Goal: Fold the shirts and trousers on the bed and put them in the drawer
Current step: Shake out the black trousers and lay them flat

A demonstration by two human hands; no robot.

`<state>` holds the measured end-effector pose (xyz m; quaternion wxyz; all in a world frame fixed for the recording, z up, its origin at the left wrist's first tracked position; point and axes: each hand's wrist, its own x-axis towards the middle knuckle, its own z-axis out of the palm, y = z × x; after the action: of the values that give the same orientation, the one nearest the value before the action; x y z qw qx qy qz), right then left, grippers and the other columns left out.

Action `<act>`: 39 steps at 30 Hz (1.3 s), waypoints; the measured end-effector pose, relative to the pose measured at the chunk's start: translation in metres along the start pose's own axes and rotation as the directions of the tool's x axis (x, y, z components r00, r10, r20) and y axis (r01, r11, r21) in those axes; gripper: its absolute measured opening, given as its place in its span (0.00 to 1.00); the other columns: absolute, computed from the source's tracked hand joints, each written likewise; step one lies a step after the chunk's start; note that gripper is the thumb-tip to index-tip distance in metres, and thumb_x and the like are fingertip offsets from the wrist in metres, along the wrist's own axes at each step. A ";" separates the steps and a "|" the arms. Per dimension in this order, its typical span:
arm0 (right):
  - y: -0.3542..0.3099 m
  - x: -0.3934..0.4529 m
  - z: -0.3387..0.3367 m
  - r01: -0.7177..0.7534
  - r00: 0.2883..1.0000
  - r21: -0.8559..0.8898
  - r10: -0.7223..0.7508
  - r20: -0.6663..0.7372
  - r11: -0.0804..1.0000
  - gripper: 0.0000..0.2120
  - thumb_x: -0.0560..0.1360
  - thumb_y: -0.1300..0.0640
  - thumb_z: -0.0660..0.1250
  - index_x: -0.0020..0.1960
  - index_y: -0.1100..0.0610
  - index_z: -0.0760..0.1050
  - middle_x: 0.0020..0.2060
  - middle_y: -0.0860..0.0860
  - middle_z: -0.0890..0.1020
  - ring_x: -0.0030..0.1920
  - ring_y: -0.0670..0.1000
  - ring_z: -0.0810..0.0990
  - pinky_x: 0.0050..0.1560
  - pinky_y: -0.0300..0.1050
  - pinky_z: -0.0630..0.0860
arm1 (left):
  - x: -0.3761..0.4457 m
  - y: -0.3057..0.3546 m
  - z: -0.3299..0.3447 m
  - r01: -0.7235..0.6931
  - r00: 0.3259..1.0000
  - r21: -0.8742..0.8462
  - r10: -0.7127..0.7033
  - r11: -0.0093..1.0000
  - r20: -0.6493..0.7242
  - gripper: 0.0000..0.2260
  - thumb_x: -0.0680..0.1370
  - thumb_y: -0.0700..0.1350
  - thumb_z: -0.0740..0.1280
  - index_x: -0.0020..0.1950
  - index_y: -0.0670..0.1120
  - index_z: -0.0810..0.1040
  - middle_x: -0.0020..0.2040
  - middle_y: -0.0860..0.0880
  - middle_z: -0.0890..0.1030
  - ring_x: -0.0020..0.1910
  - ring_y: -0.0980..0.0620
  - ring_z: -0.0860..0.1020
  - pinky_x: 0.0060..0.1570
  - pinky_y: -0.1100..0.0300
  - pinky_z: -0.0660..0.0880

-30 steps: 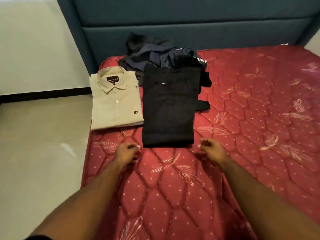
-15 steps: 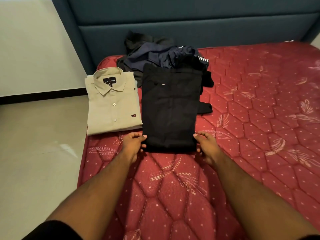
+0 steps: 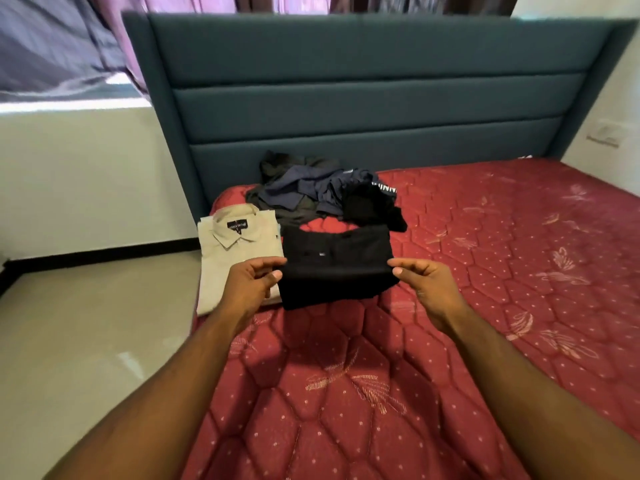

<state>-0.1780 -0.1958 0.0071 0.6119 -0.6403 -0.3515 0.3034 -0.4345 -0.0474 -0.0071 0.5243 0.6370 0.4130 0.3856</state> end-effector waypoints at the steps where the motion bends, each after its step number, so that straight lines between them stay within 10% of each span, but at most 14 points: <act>1: -0.018 0.000 -0.001 0.052 0.999 -0.001 -0.052 -0.004 0.999 0.12 0.74 0.72 0.65 0.55 0.63 0.79 0.34 0.40 0.84 0.37 0.35 0.80 0.43 0.27 0.74 | 0.001 0.017 -0.004 -0.042 0.999 0.018 0.042 0.999 0.000 0.13 0.76 0.30 0.66 0.57 0.41 0.82 0.29 0.57 0.79 0.24 0.62 0.67 0.25 0.70 0.65; 7: -0.169 -0.018 -0.007 0.317 0.949 0.015 -0.317 0.004 0.948 0.11 0.74 0.71 0.66 0.53 0.60 0.79 0.30 0.40 0.83 0.29 0.36 0.76 0.31 0.28 0.71 | -0.017 0.163 -0.037 -0.334 0.941 -0.022 0.332 0.942 -0.070 0.15 0.76 0.31 0.69 0.58 0.46 0.80 0.32 0.58 0.81 0.31 0.64 0.75 0.33 0.71 0.72; 14: -0.288 -0.044 -0.021 0.498 0.867 0.010 -0.497 -0.037 0.867 0.10 0.72 0.70 0.70 0.46 0.56 0.81 0.37 0.48 0.84 0.38 0.46 0.80 0.44 0.39 0.77 | -0.042 0.285 -0.053 -0.510 0.848 -0.067 0.489 0.857 -0.206 0.13 0.73 0.32 0.72 0.57 0.39 0.81 0.39 0.53 0.79 0.38 0.62 0.76 0.42 0.73 0.74; 23: -0.341 -0.072 -0.025 0.465 0.861 -0.378 -0.508 -0.015 0.800 0.09 0.73 0.72 0.67 0.50 0.64 0.82 0.33 0.53 0.80 0.28 0.42 0.75 0.25 0.33 0.73 | -0.083 0.329 -0.055 -0.552 0.819 -0.131 0.506 0.824 -0.270 0.14 0.71 0.29 0.72 0.55 0.37 0.81 0.41 0.48 0.81 0.35 0.59 0.80 0.37 0.70 0.76; 29: -0.351 -0.083 -0.024 0.425 0.877 -0.178 -0.452 -0.165 0.888 0.08 0.73 0.70 0.68 0.43 0.60 0.82 0.38 0.54 0.82 0.40 0.51 0.80 0.38 0.42 0.79 | -0.102 0.336 -0.060 -0.536 0.838 -0.205 0.486 0.819 -0.248 0.16 0.72 0.31 0.72 0.58 0.41 0.81 0.45 0.42 0.83 0.44 0.49 0.81 0.52 0.52 0.80; 39: -0.384 -0.090 -0.019 0.251 0.951 -0.176 -0.276 -0.137 0.952 0.12 0.76 0.71 0.63 0.40 0.56 0.75 0.39 0.54 0.77 0.37 0.50 0.76 0.31 0.45 0.73 | -0.101 0.326 -0.059 -0.566 0.814 -0.149 0.520 0.811 -0.260 0.14 0.70 0.30 0.74 0.55 0.39 0.81 0.38 0.50 0.81 0.35 0.61 0.80 0.41 0.71 0.76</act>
<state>-0.2437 -0.2795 0.3870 0.6211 -0.6556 -0.4067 0.1380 -0.4855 -0.1563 0.3178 0.4125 0.6230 0.2198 0.6272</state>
